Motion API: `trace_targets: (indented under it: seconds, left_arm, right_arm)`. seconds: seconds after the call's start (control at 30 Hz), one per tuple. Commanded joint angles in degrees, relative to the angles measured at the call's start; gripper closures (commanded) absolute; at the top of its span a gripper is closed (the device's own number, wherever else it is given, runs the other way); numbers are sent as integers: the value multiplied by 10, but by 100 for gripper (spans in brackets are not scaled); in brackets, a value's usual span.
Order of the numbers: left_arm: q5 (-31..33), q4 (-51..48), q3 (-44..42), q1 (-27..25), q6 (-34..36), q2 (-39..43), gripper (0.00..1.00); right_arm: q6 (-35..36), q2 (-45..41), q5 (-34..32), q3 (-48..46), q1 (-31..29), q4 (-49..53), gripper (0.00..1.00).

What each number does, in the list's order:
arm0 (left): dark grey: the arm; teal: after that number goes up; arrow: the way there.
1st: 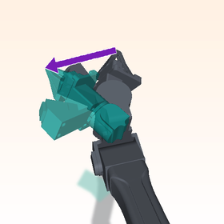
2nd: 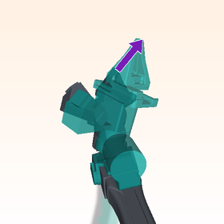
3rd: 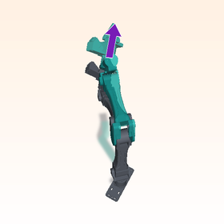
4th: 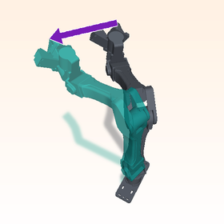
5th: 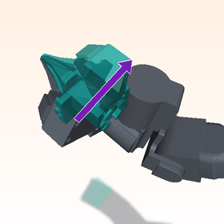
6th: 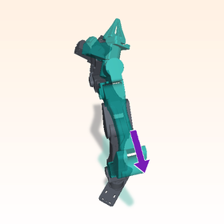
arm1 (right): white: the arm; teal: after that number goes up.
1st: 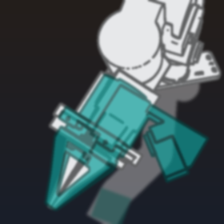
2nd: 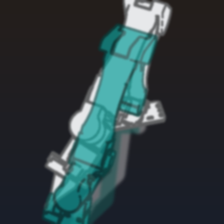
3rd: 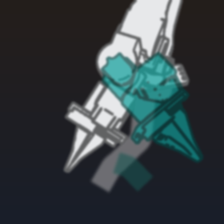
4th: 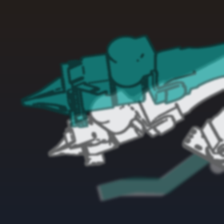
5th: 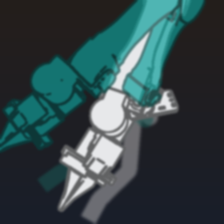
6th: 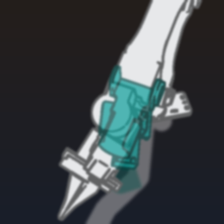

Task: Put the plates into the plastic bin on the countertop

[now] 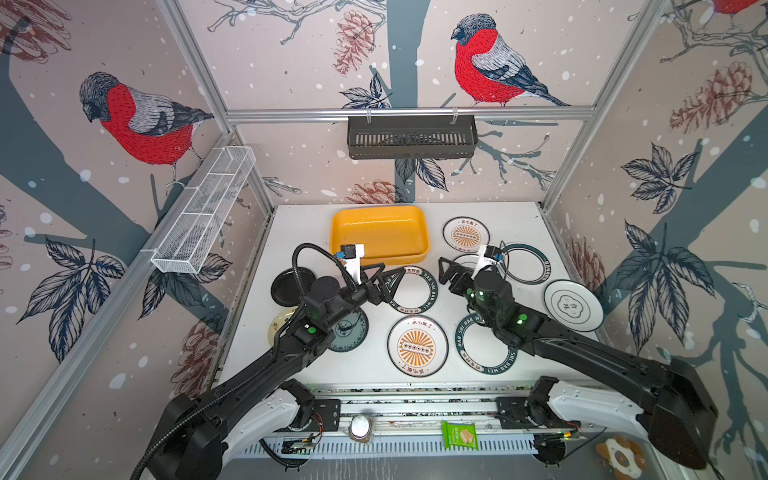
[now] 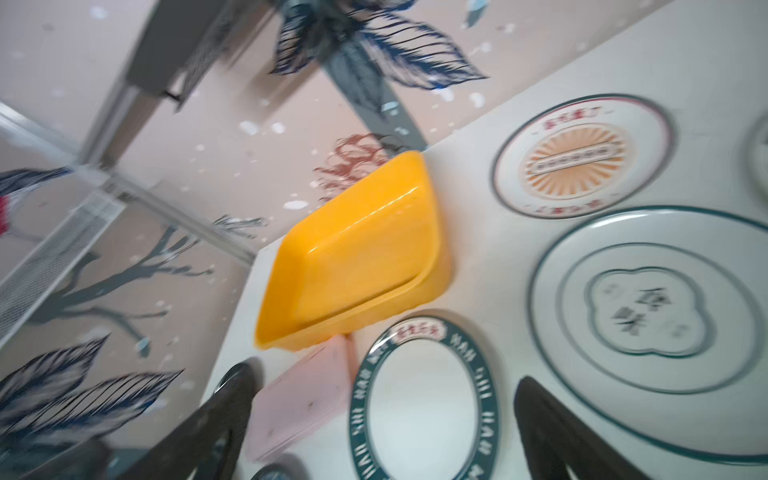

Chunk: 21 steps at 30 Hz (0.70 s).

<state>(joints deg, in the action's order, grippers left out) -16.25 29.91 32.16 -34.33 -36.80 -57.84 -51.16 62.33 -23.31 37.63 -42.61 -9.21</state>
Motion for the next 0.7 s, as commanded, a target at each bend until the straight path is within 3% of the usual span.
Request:
trace_targets:
  seconds: [0.0, 0.13, 0.27, 0.43, 0.67]
  left_arm:
    - [-32, -69, 52, 0, 81, -57, 4]
    - [-90, -94, 103, -7, 112, -144, 4]
    - [-137, -78, 143, -23, 105, -216, 4]
    - [-145, -71, 167, -66, 106, -271, 4]
    - [-153, -79, 181, -82, 115, -299, 4]
  right_arm:
    - [-40, -19, 47, -3, 69, 107, 0]
    - [-21, -63, 86, -43, 153, 134, 0]
    - [-15, -103, 198, -118, 263, 102, 0]
    - [-4, -134, 342, -206, 379, 26, 1]
    - [19, -76, 440, -223, 435, -66, 8]
